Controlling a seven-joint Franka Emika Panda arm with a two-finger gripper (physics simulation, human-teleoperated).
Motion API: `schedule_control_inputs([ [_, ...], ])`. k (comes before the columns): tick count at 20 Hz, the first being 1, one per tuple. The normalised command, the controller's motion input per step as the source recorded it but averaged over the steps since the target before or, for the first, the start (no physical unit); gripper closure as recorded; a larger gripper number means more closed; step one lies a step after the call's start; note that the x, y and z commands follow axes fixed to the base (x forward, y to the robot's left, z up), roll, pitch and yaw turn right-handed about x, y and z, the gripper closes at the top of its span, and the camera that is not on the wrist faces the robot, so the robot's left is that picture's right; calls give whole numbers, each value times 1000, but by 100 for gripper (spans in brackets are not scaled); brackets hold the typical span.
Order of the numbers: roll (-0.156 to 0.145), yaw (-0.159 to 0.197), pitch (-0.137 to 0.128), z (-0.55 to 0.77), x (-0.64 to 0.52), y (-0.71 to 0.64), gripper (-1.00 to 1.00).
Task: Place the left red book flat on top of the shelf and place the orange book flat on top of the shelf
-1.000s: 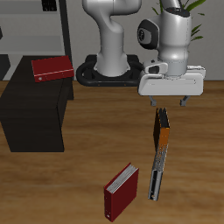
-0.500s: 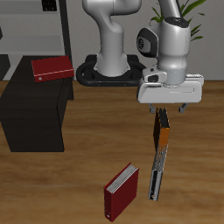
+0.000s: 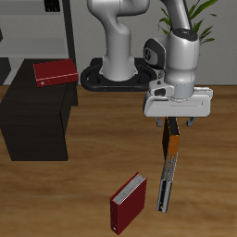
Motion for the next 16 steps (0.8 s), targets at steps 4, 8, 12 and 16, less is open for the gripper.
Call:
schedule_control_inputs([
  [4, -13, -1, 19, -120, 39, -70, -100],
  [8, 4, 22, 21, -183, 24, 5, -100],
  [12, -5, 9, 18, -151, 44, 2, -100],
  [16, -3, 20, 24, -207, 46, -26, -100],
])
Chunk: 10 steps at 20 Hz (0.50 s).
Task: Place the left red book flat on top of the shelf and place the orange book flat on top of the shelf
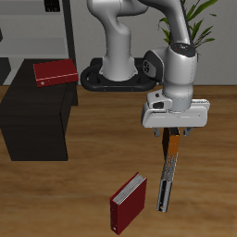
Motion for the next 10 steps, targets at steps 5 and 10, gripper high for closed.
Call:
schedule_control_inputs([
  [5, 1, 7, 38, -186, 16, -59, -100],
  [10, 4, -1, 23, -72, -39, 9, 100],
])
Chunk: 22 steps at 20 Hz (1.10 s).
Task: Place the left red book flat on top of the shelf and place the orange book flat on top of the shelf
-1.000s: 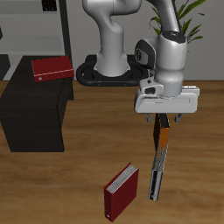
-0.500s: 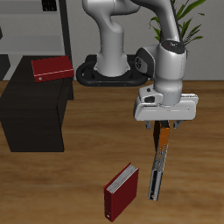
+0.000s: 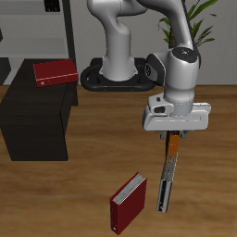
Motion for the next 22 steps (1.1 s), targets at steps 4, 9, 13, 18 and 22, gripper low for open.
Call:
schedule_control_inputs([
  [4, -1, -10, 10, 39, -62, -29, 100],
  [9, -33, 11, 4, 117, 17, -179, 100],
  [13, -61, 40, -35, 524, -89, -345, 100],
  [18, -84, 65, -10, 583, -92, -476, 100],
  [22, -83, 32, -54, 703, -100, -590, 100],
])
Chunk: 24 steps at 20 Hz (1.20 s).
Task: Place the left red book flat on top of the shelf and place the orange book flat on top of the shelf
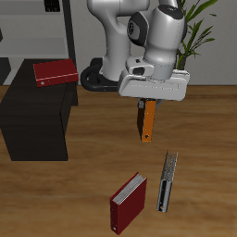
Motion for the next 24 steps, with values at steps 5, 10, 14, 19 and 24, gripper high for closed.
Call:
schedule_control_inputs([
  [5, -56, 32, -51, 616, -137, -485, 100],
  [10, -3, -6, -36, 543, -73, -350, 100],
  [14, -51, 23, -15, 219, 90, -391, 100],
  [19, -102, 30, -63, 345, 34, -351, 100],
  [24, -80, 10, -44, 400, 55, -363, 100],
])
